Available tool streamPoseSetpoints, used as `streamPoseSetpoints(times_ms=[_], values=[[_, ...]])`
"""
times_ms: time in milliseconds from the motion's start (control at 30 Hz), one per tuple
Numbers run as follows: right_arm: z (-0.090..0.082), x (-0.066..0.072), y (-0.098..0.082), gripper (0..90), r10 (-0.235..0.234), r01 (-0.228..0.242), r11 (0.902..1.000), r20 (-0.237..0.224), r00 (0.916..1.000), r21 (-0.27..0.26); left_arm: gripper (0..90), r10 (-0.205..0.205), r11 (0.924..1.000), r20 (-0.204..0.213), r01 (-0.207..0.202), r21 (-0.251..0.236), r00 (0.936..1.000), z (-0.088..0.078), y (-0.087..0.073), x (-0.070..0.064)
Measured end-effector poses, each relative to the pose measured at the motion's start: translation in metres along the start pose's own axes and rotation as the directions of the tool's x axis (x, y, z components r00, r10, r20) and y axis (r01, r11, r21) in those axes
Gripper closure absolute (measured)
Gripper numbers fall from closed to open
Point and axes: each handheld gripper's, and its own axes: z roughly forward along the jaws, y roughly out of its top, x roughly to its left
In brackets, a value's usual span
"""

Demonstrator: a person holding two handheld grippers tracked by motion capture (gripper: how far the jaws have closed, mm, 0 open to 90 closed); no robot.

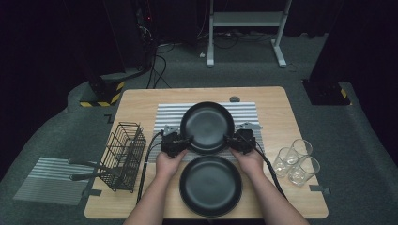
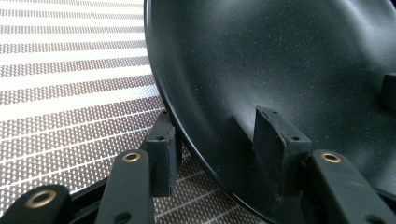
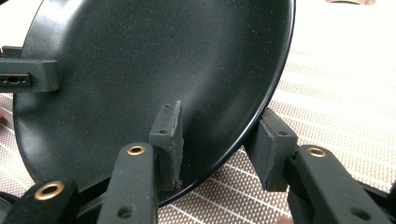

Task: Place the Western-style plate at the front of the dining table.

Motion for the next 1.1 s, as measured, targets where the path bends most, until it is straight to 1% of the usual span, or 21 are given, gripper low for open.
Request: streamPoseSetpoints(times_ms=[67,100,133,167,200,233,267,333,367,400,433,500,533,567,633,733,800,867,1000,1100], values=[[0.000,-0.001,0.000,57.3,0.004,-0.003,1.0000,-0.002,1.0000,0.007,52.6,0.030,0.9995,-0.001,-0.030,0.010,0.9995,0.000,0.001,0.001],[-0.001,-0.001,0.000,57.3,0.000,0.000,1.0000,0.000,1.0000,0.010,52.6,0.038,0.9991,-0.007,-0.038,0.018,0.9992,0.001,0.001,0.001],[-0.001,-0.001,0.000,57.3,-0.011,0.011,0.9999,0.003,0.9999,0.009,52.9,0.035,0.9993,-0.015,-0.035,0.017,0.9993,0.001,0.001,0.001],[-0.002,-0.001,0.000,57.4,-0.014,0.014,0.9999,0.007,0.9999,0.006,53.5,0.000,0.9998,-0.033,0.000,0.017,0.9995,0.002,0.000,-0.003],[-0.002,0.000,0.000,57.8,-0.009,0.009,1.0000,0.015,0.9998,0.000,54.2,0.036,0.9987,-0.036,-0.034,0.037,0.9987,0.003,0.001,-0.002],[-0.004,-0.002,0.000,58.5,-0.014,0.014,0.9999,0.017,0.9998,0.005,54.4,0.040,0.9983,-0.044,-0.038,0.045,0.9982,0.005,0.001,-0.003],[-0.004,-0.002,0.000,58.8,-0.002,0.002,1.0000,0.018,0.9998,-0.001,54.4,0.042,0.9974,-0.045,-0.039,0.061,0.9981,0.006,0.001,-0.003],[-0.004,-0.005,-0.001,58.6,0.008,-0.008,0.9998,0.009,0.9999,0.020,54.3,0.035,0.9967,-0.049,-0.031,0.075,0.9982,0.008,0.002,-0.002],[-0.003,-0.006,-0.002,58.6,0.028,-0.028,0.9995,0.001,0.9996,0.011,54.3,0.027,0.9968,-0.043,-0.024,0.076,0.9987,0.009,0.002,-0.002],[-0.002,-0.007,-0.002,58.3,0.028,-0.028,0.9995,-0.002,0.9996,0.013,54.3,0.000,0.9972,-0.048,0.003,0.075,0.9988,0.009,0.002,-0.003],[-0.003,-0.007,-0.002,58.2,0.027,-0.027,0.9995,-0.003,0.9996,0.016,54.3,-0.015,0.9971,-0.055,0.019,0.074,0.9984,0.009,0.002,-0.004],[-0.001,-0.005,-0.001,57.9,0.032,-0.032,0.9995,0.005,0.9995,0.004,54.3,-0.015,0.9972,-0.053,0.019,0.072,0.9985,0.009,0.001,-0.004],[-0.001,-0.006,-0.001,57.9,0.032,-0.033,0.9994,0.005,0.9995,0.013,54.3,-0.005,0.9973,-0.052,0.008,0.073,0.9986,0.009,0.001,-0.004],[0.000,-0.007,-0.001,57.8,0.033,-0.033,0.9994,0.002,0.9995,0.013,54.3,0.027,0.9968,-0.046,-0.023,0.076,0.9986,0.008,0.002,-0.002],[0.002,-0.009,-0.001,57.6,0.047,-0.047,0.9988,-0.004,0.9989,0.015,54.4,0.027,0.9969,-0.045,-0.023,0.075,0.9986,0.008,0.002,-0.002],[0.003,-0.009,0.000,57.1,0.053,-0.053,0.9984,-0.001,0.9986,0.021,54.3,-0.005,0.9976,-0.056,0.009,0.069,0.9984,0.008,0.001,-0.004],[0.004,-0.009,0.001,56.9,0.053,-0.053,0.9981,-0.001,0.9986,0.031,54.3,0.001,0.9975,-0.057,0.003,0.070,0.9984,0.008,0.001,-0.004],[0.005,-0.010,0.001,56.6,0.049,-0.049,0.9982,0.000,0.9988,0.034,54.3,-0.007,0.9977,-0.058,0.010,0.067,0.9983,0.008,0.001,-0.004],[0.007,-0.010,0.001,56.0,0.065,-0.065,0.9971,0.003,0.9979,0.041,54.3,-0.008,0.9978,-0.056,0.012,0.065,0.9984,0.008,0.001,-0.004],[0.007,-0.010,0.002,55.2,0.058,-0.059,0.9971,0.007,0.9983,0.048,54.3,-0.012,0.9978,-0.056,0.015,0.065,0.9984,0.008,0.001,-0.004]])
